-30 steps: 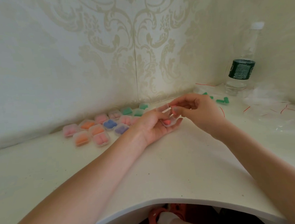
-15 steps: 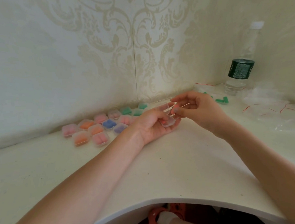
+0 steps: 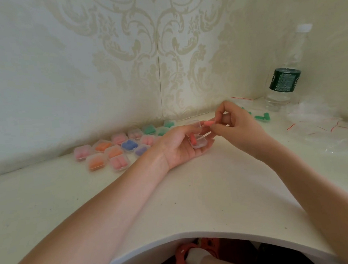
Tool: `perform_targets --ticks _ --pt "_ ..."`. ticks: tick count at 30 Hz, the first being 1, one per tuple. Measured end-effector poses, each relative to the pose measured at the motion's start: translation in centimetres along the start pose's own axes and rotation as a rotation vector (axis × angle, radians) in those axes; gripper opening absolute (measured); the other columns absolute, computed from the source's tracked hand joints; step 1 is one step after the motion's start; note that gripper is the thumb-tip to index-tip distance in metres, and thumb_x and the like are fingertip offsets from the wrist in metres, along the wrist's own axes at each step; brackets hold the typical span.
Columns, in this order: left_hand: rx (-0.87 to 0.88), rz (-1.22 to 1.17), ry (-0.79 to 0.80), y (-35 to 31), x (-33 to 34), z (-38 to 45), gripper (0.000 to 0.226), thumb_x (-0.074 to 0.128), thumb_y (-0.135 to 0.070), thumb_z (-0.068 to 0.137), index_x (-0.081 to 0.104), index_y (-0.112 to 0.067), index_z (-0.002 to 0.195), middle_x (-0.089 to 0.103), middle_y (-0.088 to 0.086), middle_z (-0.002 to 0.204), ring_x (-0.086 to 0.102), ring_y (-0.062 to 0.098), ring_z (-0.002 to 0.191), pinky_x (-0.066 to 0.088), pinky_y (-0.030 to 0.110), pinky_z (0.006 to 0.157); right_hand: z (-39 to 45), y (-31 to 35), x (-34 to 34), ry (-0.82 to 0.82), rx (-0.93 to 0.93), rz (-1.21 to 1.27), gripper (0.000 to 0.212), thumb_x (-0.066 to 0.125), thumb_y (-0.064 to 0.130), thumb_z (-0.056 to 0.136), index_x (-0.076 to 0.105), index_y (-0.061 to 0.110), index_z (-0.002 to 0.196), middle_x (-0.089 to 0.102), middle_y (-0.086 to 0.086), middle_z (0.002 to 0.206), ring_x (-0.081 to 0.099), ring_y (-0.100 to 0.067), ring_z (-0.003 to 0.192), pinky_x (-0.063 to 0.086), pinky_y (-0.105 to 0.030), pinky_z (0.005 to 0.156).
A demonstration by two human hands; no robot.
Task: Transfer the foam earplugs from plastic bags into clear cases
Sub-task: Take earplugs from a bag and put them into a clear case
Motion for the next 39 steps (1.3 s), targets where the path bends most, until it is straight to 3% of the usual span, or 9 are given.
perform_targets --ticks 5,9,12,16,23,27,32,36,39 --pt "-0.032 -0.084 -0.029 0.3 -0.4 0.1 0.028 0.034 0.008 0.091 0.053 0.001 0.111 0.062 0.021 0.109 0.065 0.028 0.090 0.053 0.038 0.081 0.1 0.4 0.1 0.039 0.019 0.074 0.016 0.053 0.016 0.096 0.066 0.023 0.104 0.074 0.004 0.088 0.066 0.003 0.077 0.043 -0.008 0.066" --pt "-0.032 -0.072 -0.015 0.4 -0.4 0.2 0.036 0.029 0.016 0.089 0.053 -0.001 0.109 0.059 0.024 0.107 0.057 0.018 0.074 0.056 0.030 0.058 0.1 0.3 0.3 0.049 0.017 0.035 0.009 0.057 0.017 0.093 0.066 0.019 0.092 0.074 0.008 0.090 0.067 0.001 0.080 0.044 -0.008 0.069" --pt "-0.036 -0.093 -0.039 0.3 -0.9 0.4 0.034 0.033 0.017 0.088 0.053 -0.001 0.109 0.065 0.020 0.086 0.044 0.017 0.077 0.053 0.027 0.052 0.1 0.3 -0.1 0.024 0.001 -0.021 0.006 0.067 0.016 0.085 0.068 0.022 0.086 0.071 0.013 0.088 0.061 0.001 0.073 0.043 -0.008 0.069" --pt "-0.036 -0.077 -0.066 0.3 -1.3 0.4 0.038 0.034 0.015 0.088 0.051 0.002 0.120 0.060 0.020 0.092 0.053 0.022 0.082 0.052 0.026 0.051 0.0 -0.2 0.5 0.089 0.087 0.134 0.009 0.070 0.010 0.082 0.067 0.015 0.089 0.074 -0.003 0.084 0.067 -0.009 0.074 0.043 -0.007 0.061" --pt "-0.036 -0.039 -0.037 0.3 -1.3 0.8 0.036 0.035 0.010 0.091 0.047 -0.001 0.123 0.061 0.016 0.078 0.052 0.016 0.054 0.056 0.034 0.062 -0.2 -0.4 0.8 0.075 0.095 -0.004 0.009 0.069 0.015 0.084 0.064 0.014 0.092 0.074 0.003 0.075 0.061 -0.001 0.065 0.039 -0.003 0.055" --pt "-0.060 0.011 0.023 0.5 -0.6 0.6 0.016 0.042 0.000 0.093 0.053 -0.003 0.104 0.060 0.014 0.085 0.057 0.017 0.055 0.056 0.036 0.071 -0.3 -0.4 1.5 0.120 0.057 -0.081 0.010 0.075 0.018 0.079 0.068 0.017 0.086 0.068 0.008 0.068 0.057 0.003 0.059 0.041 -0.008 0.059" --pt "-0.059 -0.033 0.020 0.4 -0.2 0.3 0.022 0.050 -0.003 0.079 0.056 0.000 0.100 0.064 0.017 0.093 0.054 0.021 0.074 0.053 0.033 0.069 0.0 -0.8 1.5 0.102 0.020 -0.205 0.009 0.077 0.021 0.076 0.070 0.024 0.080 0.054 0.010 0.063 0.041 -0.001 0.052 0.034 -0.010 0.052" --pt "-0.050 -0.024 0.003 0.5 -0.4 0.4 0.026 0.051 -0.006 0.075 0.051 -0.001 0.101 0.061 0.017 0.080 0.055 0.019 0.051 0.049 0.038 0.083 0.1 -0.4 1.3 0.081 -0.028 -0.156 0.013 0.071 0.019 0.081 0.068 0.029 0.090 0.056 0.007 0.073 0.043 -0.002 0.057 0.036 -0.008 0.055" --pt "-0.045 -0.021 0.006 0.4 -0.6 0.6 0.019 0.046 -0.011 0.086 0.050 -0.005 0.103 0.061 0.014 0.078 0.052 0.018 0.055 0.048 0.040 0.085 -0.1 0.0 1.9 0.109 -0.056 -0.202 0.014 0.069 0.025 0.085 0.071 0.030 0.098 0.061 0.006 0.078 0.046 0.001 0.059 0.037 -0.007 0.058"
Point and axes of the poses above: each hand's wrist, its own z-axis towards the middle knuckle, its own x-axis out of the palm, y = z × x, the point moved 8 cm from there along z, towards the middle knuckle
